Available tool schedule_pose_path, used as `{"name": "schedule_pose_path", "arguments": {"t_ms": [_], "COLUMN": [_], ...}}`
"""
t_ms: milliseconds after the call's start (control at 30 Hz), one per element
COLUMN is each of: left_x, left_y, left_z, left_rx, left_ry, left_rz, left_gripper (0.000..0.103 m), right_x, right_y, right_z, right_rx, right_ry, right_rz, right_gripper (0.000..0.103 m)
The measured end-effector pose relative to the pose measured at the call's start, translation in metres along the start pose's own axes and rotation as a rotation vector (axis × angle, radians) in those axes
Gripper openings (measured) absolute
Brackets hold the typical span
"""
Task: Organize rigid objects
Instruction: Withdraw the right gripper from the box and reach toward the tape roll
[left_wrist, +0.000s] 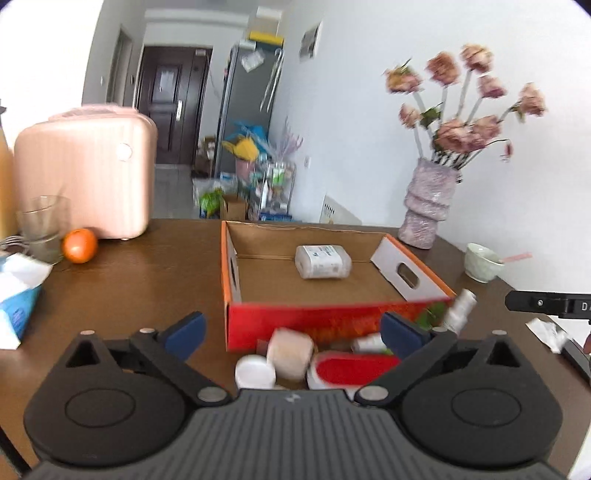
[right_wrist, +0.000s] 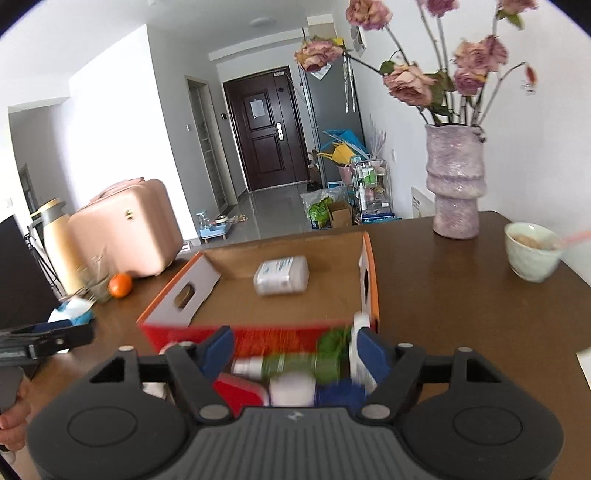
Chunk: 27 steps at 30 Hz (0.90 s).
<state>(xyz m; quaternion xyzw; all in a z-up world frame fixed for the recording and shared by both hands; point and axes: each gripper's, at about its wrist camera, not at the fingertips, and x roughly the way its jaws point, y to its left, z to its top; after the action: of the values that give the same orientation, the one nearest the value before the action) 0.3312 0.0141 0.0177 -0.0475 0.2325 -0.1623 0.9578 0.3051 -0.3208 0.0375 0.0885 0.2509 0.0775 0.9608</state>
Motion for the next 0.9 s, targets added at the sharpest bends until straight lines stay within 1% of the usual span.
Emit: {"name": "schedule_pose_path", "arguments": {"t_ms": [133, 200, 267, 367, 500, 600, 633, 767, 900], "left_x": [-0.067, -0.091, -0.111, -0.141, -0.167, -0.182, -0.186, -0.194, -0.189], "left_y": [-0.007, -0.013, -0.018, -0.028, -0.041, -0.046, -0.048, -0.053, -0.055], "left_z": [-0.045, -0.059, -0.069, -0.084, -0.104, -0.117, -0.121, -0.130, -0.128], "left_rx": [-0.010, 0.012, 0.010, 0.018, 0.037, 0.027, 0.025, 0.046, 0.049], "left_ry": [-0.101, -0.116, -0.132, -0.160, -0.151, -0.142, -0.142, -0.160, -0.157], "left_rz": [0.065, 0.089, 0.123, 0.123, 0.140, 0.118, 0.120, 0.143, 0.158], "left_gripper": [0.103, 0.103, 0.103, 0.103, 0.103, 0.103, 0.103, 0.103, 0.103], "right_x": [-0.047, -0.067, -0.086, -0.107, -0.130, -0.143, -0.145, -0.153, -0.149], "right_y": [0.010, 0.014, 0.022, 0.030, 0.040, 0.045, 0.046, 0.047, 0.045], "right_z": [-0.041, -0.057, -0.074, -0.090, -0.104, -0.108, -0.108, -0.110, -0.117], "right_rx": [-0.023, -0.026, -0.032, -0.051, -0.095, -0.135, -0.141, -0.131, -0.111], "right_ry": [-0.073, -0.098, -0.110, -0.120, -0.128, -0.136, -0.136, -0.143, -0.143], "right_rz": [-0.036, -0.039, -0.021, -0.017, 0.003, 0.002, 0.003, 0.004, -0.007], "right_gripper": [0.082, 0.084, 0.086, 0.087, 0.088, 0.088, 0.088, 0.088, 0.088]}}
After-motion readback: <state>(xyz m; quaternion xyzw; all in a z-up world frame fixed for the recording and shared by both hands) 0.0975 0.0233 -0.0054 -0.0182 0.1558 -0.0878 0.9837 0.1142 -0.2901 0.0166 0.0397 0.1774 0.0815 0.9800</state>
